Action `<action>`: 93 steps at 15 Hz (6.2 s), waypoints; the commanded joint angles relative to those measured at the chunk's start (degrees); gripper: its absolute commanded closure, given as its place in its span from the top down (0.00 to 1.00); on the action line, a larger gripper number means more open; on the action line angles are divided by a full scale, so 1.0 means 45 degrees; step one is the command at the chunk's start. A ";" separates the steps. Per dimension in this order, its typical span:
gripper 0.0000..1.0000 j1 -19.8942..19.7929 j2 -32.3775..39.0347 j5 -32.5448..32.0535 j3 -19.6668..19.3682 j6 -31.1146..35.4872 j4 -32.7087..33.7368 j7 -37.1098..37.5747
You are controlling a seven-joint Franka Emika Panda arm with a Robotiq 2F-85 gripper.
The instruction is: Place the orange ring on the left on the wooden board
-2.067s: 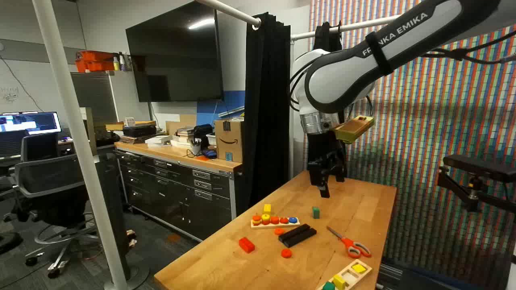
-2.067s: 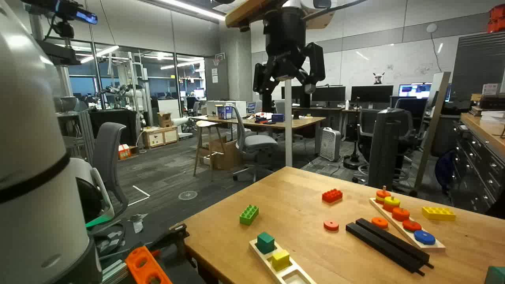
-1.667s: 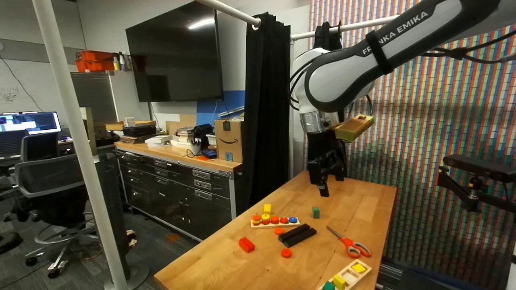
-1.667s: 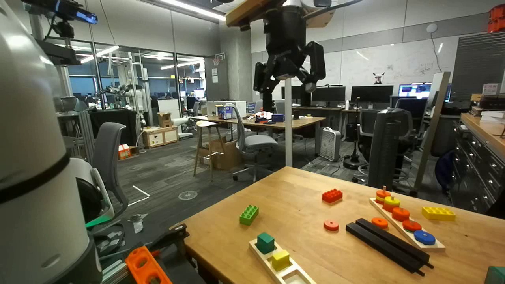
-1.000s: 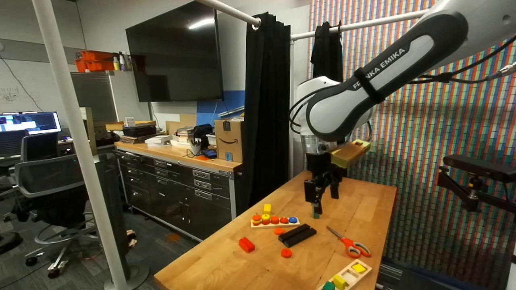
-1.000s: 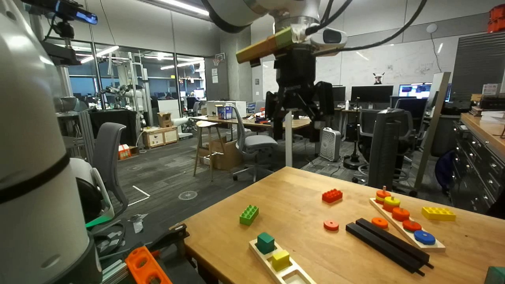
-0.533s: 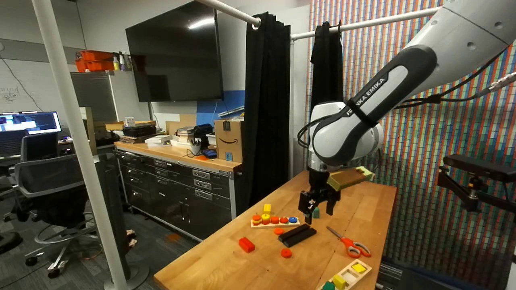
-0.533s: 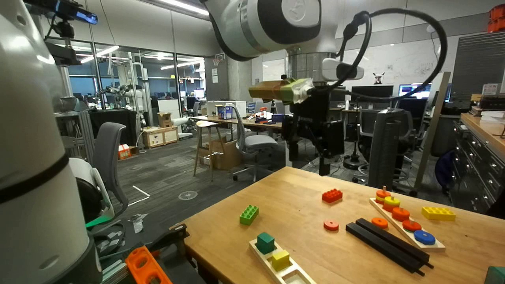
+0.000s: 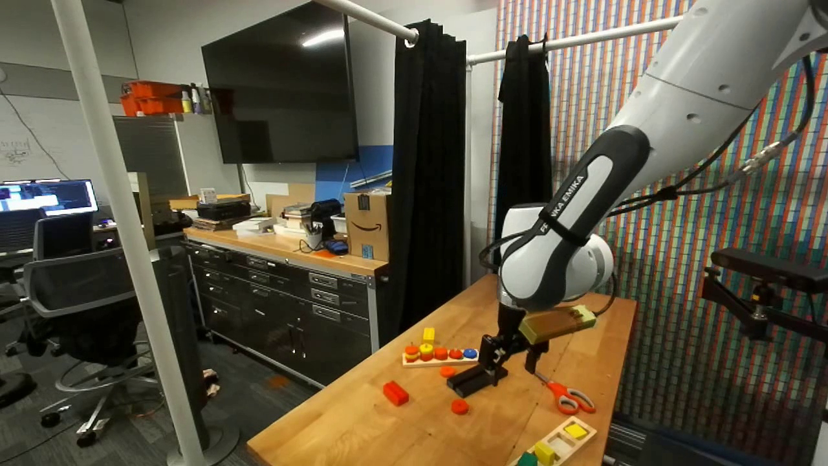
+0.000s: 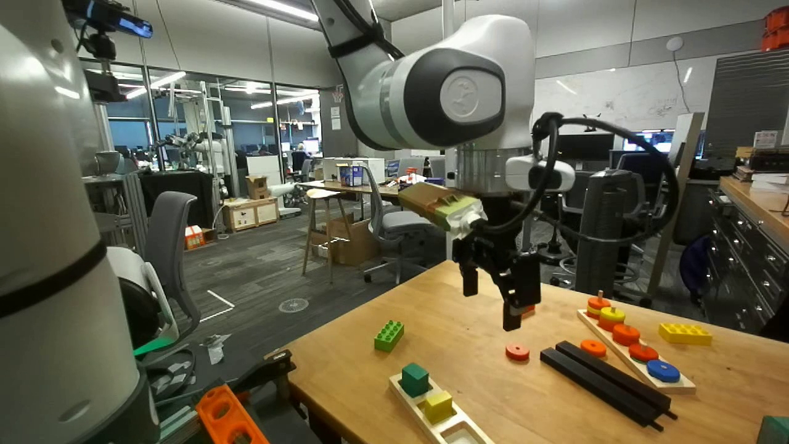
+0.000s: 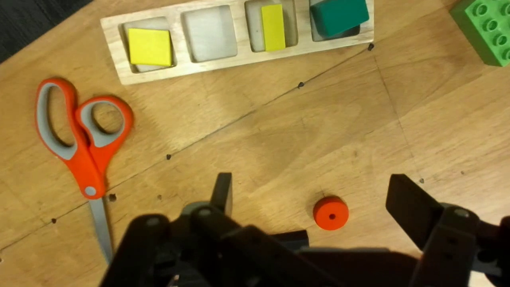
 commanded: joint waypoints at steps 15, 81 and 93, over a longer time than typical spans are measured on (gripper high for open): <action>1.00 -0.0312 0.6406 0.1901 0.0456 0.1395 0.4949 -0.0214; 0.18 0.0835 0.8517 -0.1110 -0.1476 -0.2718 1.2356 0.1575; 0.18 -0.0069 0.9778 -0.0794 -0.1388 -0.3666 1.3483 0.1447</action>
